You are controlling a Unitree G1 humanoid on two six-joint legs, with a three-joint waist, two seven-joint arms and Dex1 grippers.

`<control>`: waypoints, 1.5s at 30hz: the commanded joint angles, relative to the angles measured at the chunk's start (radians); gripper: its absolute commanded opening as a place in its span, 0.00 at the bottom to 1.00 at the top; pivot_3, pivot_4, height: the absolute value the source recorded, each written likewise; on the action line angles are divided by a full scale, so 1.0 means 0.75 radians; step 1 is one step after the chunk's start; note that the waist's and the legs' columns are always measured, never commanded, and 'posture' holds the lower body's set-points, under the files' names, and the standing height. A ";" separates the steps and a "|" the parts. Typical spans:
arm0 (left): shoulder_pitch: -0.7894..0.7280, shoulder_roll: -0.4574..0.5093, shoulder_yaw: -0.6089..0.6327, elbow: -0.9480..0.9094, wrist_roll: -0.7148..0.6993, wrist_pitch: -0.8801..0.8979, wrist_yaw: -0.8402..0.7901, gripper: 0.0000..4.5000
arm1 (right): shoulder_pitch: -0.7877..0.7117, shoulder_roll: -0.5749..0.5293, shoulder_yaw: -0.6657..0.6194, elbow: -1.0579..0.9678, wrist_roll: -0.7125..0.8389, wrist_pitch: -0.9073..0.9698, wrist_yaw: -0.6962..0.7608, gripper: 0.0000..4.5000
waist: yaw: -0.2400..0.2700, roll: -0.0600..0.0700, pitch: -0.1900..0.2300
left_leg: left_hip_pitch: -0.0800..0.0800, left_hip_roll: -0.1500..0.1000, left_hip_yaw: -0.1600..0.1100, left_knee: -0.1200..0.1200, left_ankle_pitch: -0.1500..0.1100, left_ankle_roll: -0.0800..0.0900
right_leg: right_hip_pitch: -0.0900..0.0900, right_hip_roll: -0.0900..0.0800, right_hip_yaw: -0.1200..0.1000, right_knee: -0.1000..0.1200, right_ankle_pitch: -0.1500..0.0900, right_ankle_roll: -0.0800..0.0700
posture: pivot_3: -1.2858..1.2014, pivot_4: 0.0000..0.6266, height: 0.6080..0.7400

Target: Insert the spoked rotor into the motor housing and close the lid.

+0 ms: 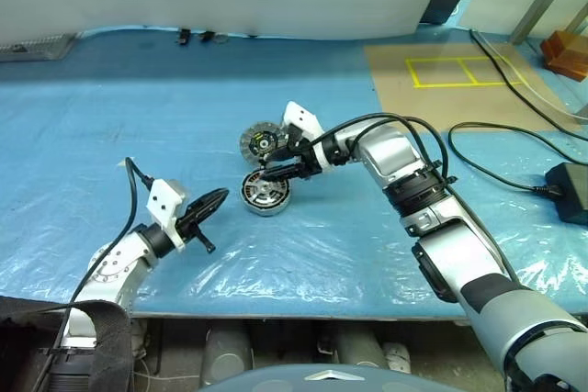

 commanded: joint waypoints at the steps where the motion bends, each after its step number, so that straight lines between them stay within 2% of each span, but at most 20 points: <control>1: -0.029 0.010 -0.008 -0.005 -0.006 -0.017 -0.018 0.00 | 0.032 0.024 -0.035 -0.103 0.053 -0.005 -0.018 0.37 | -0.002 0.000 0.000 | 0.000 0.000 0.000 0.000 0.000 0.000 | 0.000 0.000 0.000 0.000 0.000 0.000 | 0.52 0.24 1.00; 5: -0.046 0.012 -0.011 0.011 -0.004 -0.019 -0.031 0.00 | 0.103 0.052 -0.030 -0.117 0.058 -0.052 -0.050 0.04 | 0.000 0.000 0.000 | 0.000 0.000 0.000 0.000 0.000 0.000 | 0.000 0.000 0.000 0.000 0.000 0.000 | 0.52 0.24 1.00; 6: -0.052 0.011 -0.013 0.017 -0.002 -0.020 -0.035 0.00 | 0.121 0.078 -0.044 -0.101 0.061 -0.069 -0.084 0.00 | 0.000 0.000 0.000 | 0.000 0.000 0.000 0.000 0.000 -0.001 | 0.000 0.000 0.000 0.000 0.000 0.000 | 0.52 0.24 1.00; 9: -0.064 0.011 -0.017 0.031 0.001 -0.024 -0.041 0.00 | 0.148 0.132 -0.073 -0.058 0.059 -0.106 -0.172 0.00 | -0.003 0.000 0.000 | 0.000 0.000 0.000 0.000 0.000 -0.001 | 0.000 0.000 0.000 0.000 0.000 0.000 | 0.52 0.24 1.00; 20: -0.112 0.009 -0.043 0.050 0.010 -0.017 -0.058 0.00 | 0.323 0.142 0.041 0.128 -0.100 -0.350 -0.311 0.00 | -0.001 0.000 0.000 | 0.005 0.000 0.000 0.000 0.002 -0.004 | 0.004 0.000 0.000 0.000 0.000 0.000 | 0.52 0.24 1.00; 23: -0.120 0.014 -0.041 0.050 0.007 -0.012 -0.059 0.00 | 0.346 0.173 -0.019 0.149 -0.049 -0.378 -0.342 0.00 | -0.002 0.000 0.000 | 0.011 -0.001 0.000 -0.001 0.000 -0.001 | 0.013 -0.001 0.001 0.000 0.000 0.001 | 0.52 0.24 1.00; 26: -0.130 0.020 -0.041 0.052 0.007 -0.007 -0.062 0.00 | 0.352 0.211 -0.102 0.095 0.033 -0.392 -0.334 0.00 | -0.002 0.000 0.000 | 0.017 -0.001 0.000 -0.001 -0.001 0.000 | 0.019 -0.001 0.001 -0.001 -0.005 0.009 | 0.52 0.24 1.00; 29: -0.144 0.021 -0.043 0.055 0.007 -0.001 -0.064 0.00 | 0.361 0.209 -0.134 0.009 0.101 -0.375 -0.262 0.00 | -0.001 0.000 0.000 | 0.017 -0.001 0.000 -0.001 -0.001 0.000 | 0.019 -0.001 0.001 -0.001 -0.005 0.009 | 0.52 0.24 1.00; 31: -0.152 0.022 -0.041 0.056 0.004 0.003 -0.065 0.00 | 0.373 0.191 -0.156 -0.060 0.153 -0.364 -0.204 0.00 | -0.001 0.000 0.000 | 0.016 -0.001 0.000 -0.001 -0.001 0.000 | 0.016 -0.001 0.001 -0.001 -0.001 0.002 | 0.52 0.24 1.00; 34: -0.163 0.015 -0.023 0.069 -0.010 -0.001 -0.060 0.00 | 0.378 0.140 -0.183 -0.156 0.226 -0.289 -0.128 0.00 | -0.001 0.000 0.000 | 0.006 -0.001 0.000 -0.001 0.000 0.000 | 0.006 -0.001 0.001 -0.002 0.000 0.000 | 0.52 0.24 1.00; 38: -0.187 0.018 -0.007 0.119 0.009 -0.020 -0.044 0.00 | 0.368 0.068 -0.213 -0.271 0.319 -0.141 -0.064 0.00 | 0.000 0.000 0.000 | 0.006 -0.001 0.000 -0.004 0.000 0.000 | 0.005 0.000 0.001 -0.004 0.000 0.000 | 0.52 0.24 1.00; 45: -0.365 0.022 -0.020 0.463 0.134 -0.119 0.004 0.00 | 0.434 -0.111 -0.226 -0.557 0.408 0.026 -0.042 0.00 | 0.004 -0.001 0.000 | 0.007 -0.001 0.000 -0.004 0.000 0.000 | 0.006 0.000 0.001 -0.004 0.000 0.001 | 0.52 0.24 1.00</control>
